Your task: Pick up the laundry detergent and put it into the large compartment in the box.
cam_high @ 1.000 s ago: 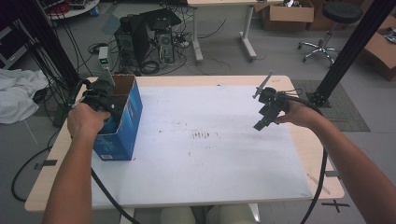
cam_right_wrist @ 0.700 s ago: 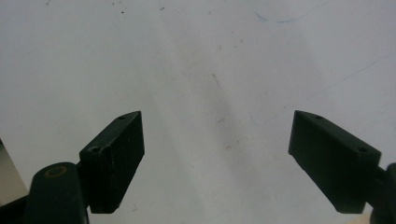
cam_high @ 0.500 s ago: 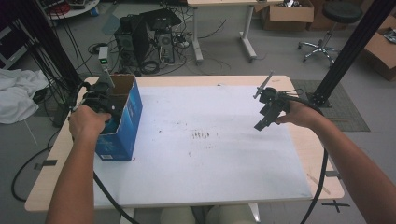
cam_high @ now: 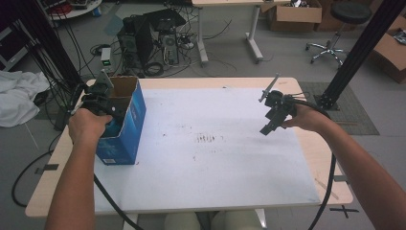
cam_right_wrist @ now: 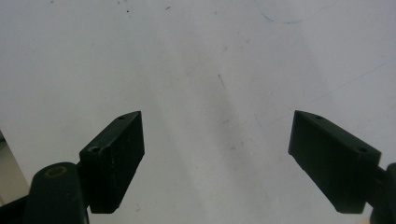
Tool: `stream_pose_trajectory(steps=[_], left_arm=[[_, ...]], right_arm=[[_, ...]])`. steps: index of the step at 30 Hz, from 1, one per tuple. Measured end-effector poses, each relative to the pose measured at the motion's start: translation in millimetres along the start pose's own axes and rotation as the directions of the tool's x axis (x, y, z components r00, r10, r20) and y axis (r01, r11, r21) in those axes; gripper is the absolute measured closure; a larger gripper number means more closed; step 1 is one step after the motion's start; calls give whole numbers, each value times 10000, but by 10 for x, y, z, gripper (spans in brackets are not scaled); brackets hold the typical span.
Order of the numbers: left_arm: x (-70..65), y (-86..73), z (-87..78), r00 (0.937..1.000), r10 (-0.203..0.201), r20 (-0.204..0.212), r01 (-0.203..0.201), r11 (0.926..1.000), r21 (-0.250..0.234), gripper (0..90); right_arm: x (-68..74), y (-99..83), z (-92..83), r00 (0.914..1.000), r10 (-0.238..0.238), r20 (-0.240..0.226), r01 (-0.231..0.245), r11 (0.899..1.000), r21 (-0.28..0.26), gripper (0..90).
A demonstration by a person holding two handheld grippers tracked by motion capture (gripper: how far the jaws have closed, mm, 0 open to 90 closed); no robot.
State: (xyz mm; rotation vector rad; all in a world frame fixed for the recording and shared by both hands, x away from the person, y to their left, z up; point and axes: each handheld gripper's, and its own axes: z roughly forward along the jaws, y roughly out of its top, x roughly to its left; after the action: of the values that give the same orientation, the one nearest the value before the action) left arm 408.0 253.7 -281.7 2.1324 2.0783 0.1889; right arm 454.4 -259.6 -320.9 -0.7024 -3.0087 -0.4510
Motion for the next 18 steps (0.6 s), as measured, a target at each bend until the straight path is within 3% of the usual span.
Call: stream_pose_trajectory(steps=[5,18], left_arm=[[19,-8,-69,9996,-154,232,159,9996,-218,308],[50,-37,-298,9993,-247,290,265,9977,-621,286]], right_arm=[[4,-19,-19,10000,28,7,-28,10000,-5,183],[29,-19,-38,10000,-3,18,3,10000,-67,182]])
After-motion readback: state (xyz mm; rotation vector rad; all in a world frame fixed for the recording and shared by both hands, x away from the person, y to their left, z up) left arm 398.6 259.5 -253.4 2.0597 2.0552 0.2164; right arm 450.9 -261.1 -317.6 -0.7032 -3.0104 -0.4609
